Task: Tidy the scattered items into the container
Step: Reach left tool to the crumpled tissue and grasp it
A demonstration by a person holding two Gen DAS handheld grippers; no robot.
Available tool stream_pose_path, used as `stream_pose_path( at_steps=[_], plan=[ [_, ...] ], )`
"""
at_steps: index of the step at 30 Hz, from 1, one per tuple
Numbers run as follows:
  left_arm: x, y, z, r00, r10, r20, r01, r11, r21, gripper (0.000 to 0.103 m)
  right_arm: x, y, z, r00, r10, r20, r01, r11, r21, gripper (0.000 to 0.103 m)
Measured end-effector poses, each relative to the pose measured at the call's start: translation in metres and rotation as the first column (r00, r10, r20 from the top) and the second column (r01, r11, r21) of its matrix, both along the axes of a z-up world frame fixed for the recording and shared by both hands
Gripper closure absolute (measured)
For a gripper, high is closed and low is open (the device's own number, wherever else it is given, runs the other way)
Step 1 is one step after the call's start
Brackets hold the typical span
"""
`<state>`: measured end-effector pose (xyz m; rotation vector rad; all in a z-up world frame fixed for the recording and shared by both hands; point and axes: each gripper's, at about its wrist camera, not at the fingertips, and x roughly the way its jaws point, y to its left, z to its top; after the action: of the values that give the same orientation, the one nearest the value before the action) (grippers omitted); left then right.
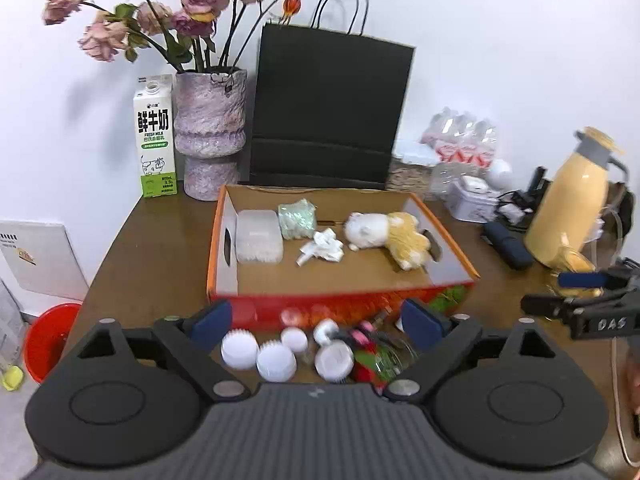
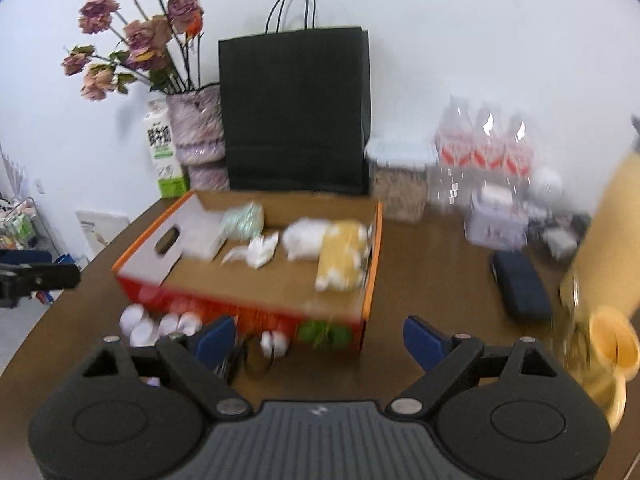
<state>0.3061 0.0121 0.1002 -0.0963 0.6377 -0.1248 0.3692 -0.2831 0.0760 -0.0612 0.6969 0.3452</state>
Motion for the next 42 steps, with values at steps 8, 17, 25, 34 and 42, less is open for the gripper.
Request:
stream_pose_path(
  at_steps=[8,17,25,34,42],
  plan=[
    [-0.090,0.007,-0.019,0.991,-0.065,0.116,0.057,0.996,0.070,0.002,-0.093,-0.013,-0.038,0.999,-0.031,0.026,0.033,0.998,-0.060,0.011],
    [-0.168,0.021,-0.071,0.991,0.009,0.134,-0.014,0.999,0.034,0.000,-0.187,-0.004,-0.095,0.985,-0.125,0.118,0.137,0.986,-0.099,0.010],
    [-0.215,0.010,-0.119,0.997,0.038,0.062,-0.039,0.999,0.020,0.001,-0.241,0.010,-0.124,0.974,-0.165,0.155,0.171,0.985,-0.028,0.010],
    [-0.222,-0.014,-0.129,0.998,-0.012,0.063,0.008,0.998,0.059,0.000,-0.251,0.017,-0.121,0.965,-0.161,0.207,0.154,0.987,0.048,0.010],
    [-0.211,-0.043,-0.138,0.997,-0.079,0.026,0.078,0.996,0.030,0.006,-0.252,0.018,-0.126,0.972,-0.123,0.199,0.114,0.992,0.053,0.021]
  ],
)
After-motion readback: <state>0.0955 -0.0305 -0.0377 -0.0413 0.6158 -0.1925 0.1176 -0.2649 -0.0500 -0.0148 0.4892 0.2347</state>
